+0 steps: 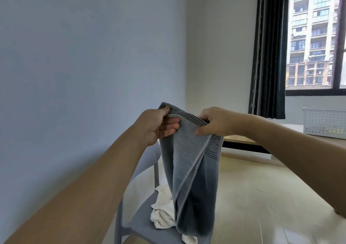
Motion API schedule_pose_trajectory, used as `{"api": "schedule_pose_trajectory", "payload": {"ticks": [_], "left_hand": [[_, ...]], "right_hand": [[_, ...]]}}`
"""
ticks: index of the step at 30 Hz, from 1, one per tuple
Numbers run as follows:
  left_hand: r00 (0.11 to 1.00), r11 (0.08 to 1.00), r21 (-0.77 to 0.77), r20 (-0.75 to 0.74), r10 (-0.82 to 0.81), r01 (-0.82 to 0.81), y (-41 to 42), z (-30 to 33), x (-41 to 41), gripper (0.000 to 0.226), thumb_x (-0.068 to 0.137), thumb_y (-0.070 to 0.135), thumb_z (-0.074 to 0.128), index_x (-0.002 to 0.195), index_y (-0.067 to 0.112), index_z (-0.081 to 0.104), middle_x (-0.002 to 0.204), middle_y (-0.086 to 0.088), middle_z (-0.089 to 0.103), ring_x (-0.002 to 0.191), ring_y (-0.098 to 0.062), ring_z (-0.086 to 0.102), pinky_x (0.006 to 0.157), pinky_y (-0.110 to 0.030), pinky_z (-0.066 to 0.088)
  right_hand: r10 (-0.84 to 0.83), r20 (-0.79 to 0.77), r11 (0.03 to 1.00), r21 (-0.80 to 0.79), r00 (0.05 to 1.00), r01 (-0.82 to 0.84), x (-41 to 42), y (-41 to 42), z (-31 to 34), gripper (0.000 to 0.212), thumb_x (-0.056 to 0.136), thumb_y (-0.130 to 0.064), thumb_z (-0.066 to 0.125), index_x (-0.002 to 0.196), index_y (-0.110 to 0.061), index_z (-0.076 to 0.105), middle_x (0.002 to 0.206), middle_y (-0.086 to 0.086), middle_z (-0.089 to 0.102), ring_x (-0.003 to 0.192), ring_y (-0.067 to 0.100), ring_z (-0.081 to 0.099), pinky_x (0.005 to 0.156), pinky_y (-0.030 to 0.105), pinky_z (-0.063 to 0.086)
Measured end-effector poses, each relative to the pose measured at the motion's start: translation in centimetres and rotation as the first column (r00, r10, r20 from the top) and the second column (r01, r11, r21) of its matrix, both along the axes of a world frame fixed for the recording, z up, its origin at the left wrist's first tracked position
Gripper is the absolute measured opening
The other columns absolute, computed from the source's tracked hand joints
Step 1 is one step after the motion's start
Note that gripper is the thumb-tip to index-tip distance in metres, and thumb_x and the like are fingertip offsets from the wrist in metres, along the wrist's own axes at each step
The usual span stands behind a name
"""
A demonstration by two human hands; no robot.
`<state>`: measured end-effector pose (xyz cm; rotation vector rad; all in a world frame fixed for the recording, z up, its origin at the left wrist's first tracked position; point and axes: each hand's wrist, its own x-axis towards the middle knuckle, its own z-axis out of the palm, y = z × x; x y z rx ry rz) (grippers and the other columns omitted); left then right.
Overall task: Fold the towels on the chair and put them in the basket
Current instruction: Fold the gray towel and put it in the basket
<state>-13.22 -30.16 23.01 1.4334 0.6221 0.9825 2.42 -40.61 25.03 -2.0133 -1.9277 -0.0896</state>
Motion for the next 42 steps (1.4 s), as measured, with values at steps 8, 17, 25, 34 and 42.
{"api": "schedule_pose_trajectory", "payload": {"ticks": [8, 17, 25, 34, 42], "left_hand": [[0.8, 0.805, 0.585, -0.527, 0.286, 0.098, 0.7, -1.3, -0.5, 0.057, 0.074, 0.049, 0.053, 0.123, 0.043, 0.026, 0.109, 0.003, 0.045, 0.114, -0.024, 0.044, 0.103, -0.048, 0.038], [0.906, 0.651, 0.679, -0.421, -0.035, 0.34, 0.1, -2.9, 0.7, 0.025, 0.085, 0.024, 0.069, 0.104, 0.017, 0.054, 0.125, 0.012, 0.053, 0.104, -0.015, 0.056, 0.091, -0.039, 0.051], [0.857, 0.517, 0.763, -0.505, 0.102, 0.387, -0.7, -2.6, 2.2, 0.017, 0.088, 0.013, 0.06, 0.096, 0.024, 0.051, 0.094, 0.009, 0.05, 0.088, -0.009, 0.05, 0.07, -0.019, 0.039], [0.661, 0.21, 0.855, -0.503, 0.557, 0.474, -1.5, -1.0, 2.4, 0.012, 0.096, 0.025, 0.048, 0.091, 0.015, 0.048, 0.094, -0.001, 0.037, 0.092, -0.019, 0.035, 0.082, -0.031, 0.035], [0.363, 0.226, 0.79, -0.489, 0.793, 0.57, -0.9, -1.5, 1.3, 0.038, 0.095, 0.045, 0.04, 0.1, 0.014, 0.061, 0.097, -0.004, 0.04, 0.096, -0.022, 0.035, 0.085, -0.033, 0.029]], "right_hand": [[-0.091, -0.076, 0.99, -0.116, 0.993, 0.081, 0.7, -1.4, 0.9, 0.017, 0.084, -0.012, 0.054, 0.093, 0.003, 0.056, 0.085, 0.008, 0.05, 0.073, 0.018, 0.044, 0.065, 0.032, 0.035], [-0.052, -0.23, 0.976, -0.216, 0.972, 0.001, 0.5, -2.3, 2.7, 0.015, 0.075, -0.015, 0.057, 0.088, -0.008, 0.054, 0.087, 0.009, 0.051, 0.08, 0.021, 0.048, 0.071, 0.035, 0.041], [-0.105, -0.215, 0.955, -0.294, 0.971, 0.038, 1.9, -3.4, 3.2, 0.027, 0.088, -0.007, 0.058, 0.115, -0.005, 0.055, 0.107, 0.013, 0.064, 0.089, 0.022, 0.065, 0.076, 0.034, 0.057], [-0.158, 0.059, 0.965, -0.204, 0.986, 0.167, 2.8, -3.9, 2.3, 0.027, 0.085, -0.022, 0.067, 0.105, -0.004, 0.064, 0.106, 0.012, 0.066, 0.087, 0.018, 0.055, 0.077, 0.03, 0.045], [-0.024, -0.016, 0.999, -0.036, 1.0, 0.024, 2.2, -3.5, 2.0, 0.021, 0.085, -0.021, 0.068, 0.099, -0.007, 0.064, 0.095, 0.007, 0.064, 0.082, 0.015, 0.054, 0.075, 0.031, 0.045]]}}
